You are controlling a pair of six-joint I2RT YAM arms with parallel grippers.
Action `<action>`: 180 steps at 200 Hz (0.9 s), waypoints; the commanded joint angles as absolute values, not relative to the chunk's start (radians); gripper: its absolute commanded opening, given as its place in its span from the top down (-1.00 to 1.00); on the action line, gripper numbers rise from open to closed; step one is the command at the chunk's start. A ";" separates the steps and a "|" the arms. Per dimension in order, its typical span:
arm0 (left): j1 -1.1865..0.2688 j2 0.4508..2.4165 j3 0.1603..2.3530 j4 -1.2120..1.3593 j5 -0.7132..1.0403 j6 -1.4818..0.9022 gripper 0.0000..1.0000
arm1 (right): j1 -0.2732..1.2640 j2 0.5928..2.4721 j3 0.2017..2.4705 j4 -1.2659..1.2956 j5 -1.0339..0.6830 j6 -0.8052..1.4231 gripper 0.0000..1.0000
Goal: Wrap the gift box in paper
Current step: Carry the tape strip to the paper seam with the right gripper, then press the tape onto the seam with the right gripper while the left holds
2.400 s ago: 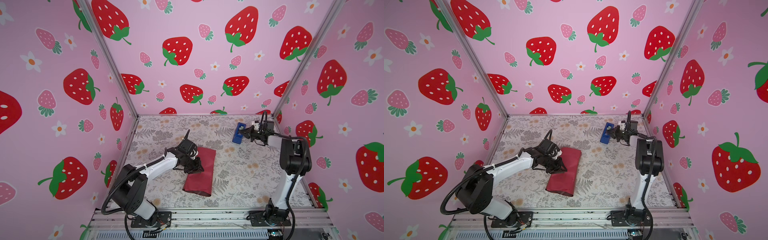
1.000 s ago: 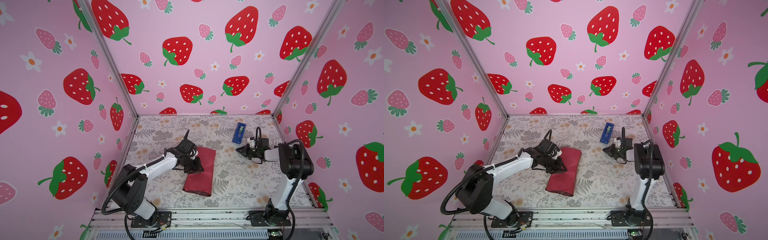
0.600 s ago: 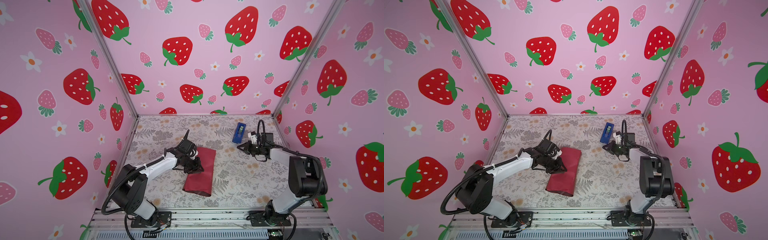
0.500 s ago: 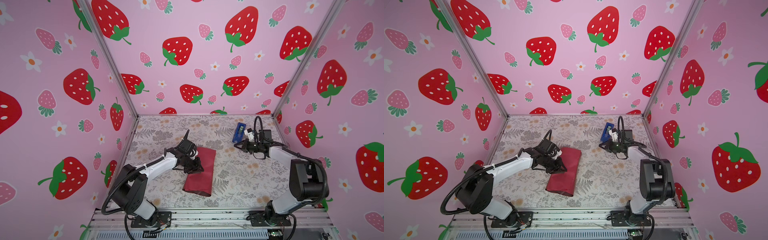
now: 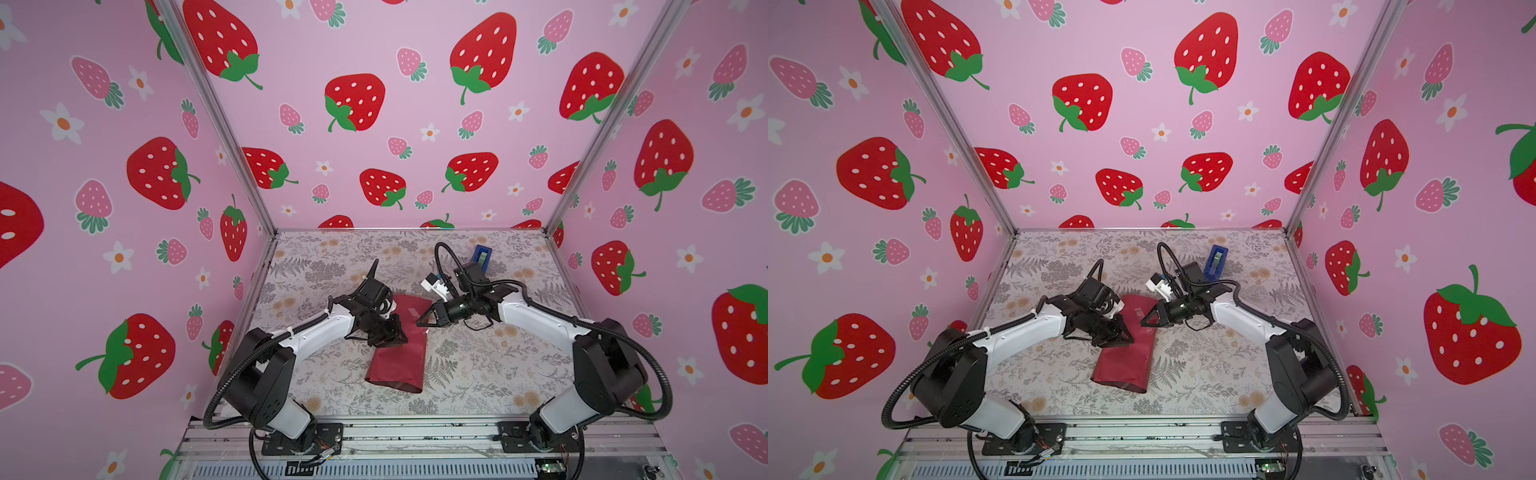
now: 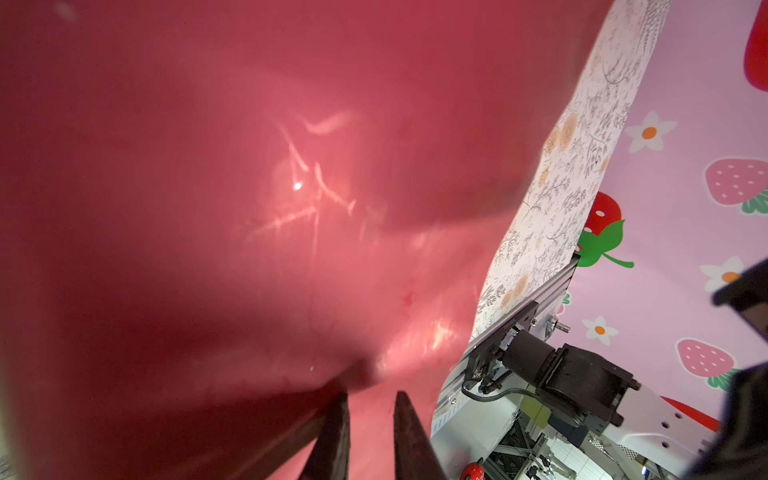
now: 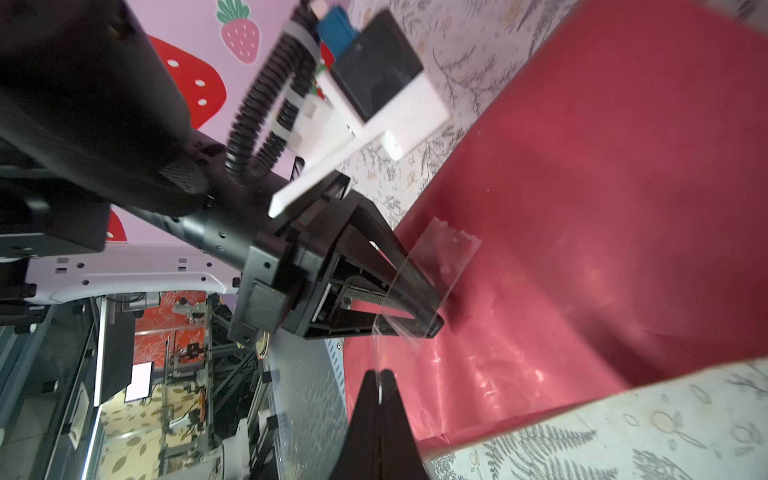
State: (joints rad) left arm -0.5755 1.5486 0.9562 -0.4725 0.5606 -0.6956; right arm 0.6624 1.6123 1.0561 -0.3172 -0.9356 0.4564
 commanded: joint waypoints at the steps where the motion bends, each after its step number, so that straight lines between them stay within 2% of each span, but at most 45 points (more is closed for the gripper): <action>1: -0.579 1.632 0.904 -0.560 0.428 -0.678 0.53 | 0.692 1.669 1.066 -0.398 -0.945 0.401 1.00; 76: -0.580 1.630 0.907 -0.566 0.424 -0.679 0.53 | 0.702 1.756 1.066 -0.487 -0.877 0.332 1.00; 180: -0.579 1.626 0.905 -0.568 0.419 -0.680 0.53 | 0.692 1.754 1.064 -0.526 -0.812 0.325 1.00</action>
State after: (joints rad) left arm -0.5732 1.5513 0.9581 -0.4751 0.5655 -0.6880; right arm 0.6975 1.7458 1.0607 -0.4644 -0.8722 0.3618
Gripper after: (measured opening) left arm 0.232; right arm 0.042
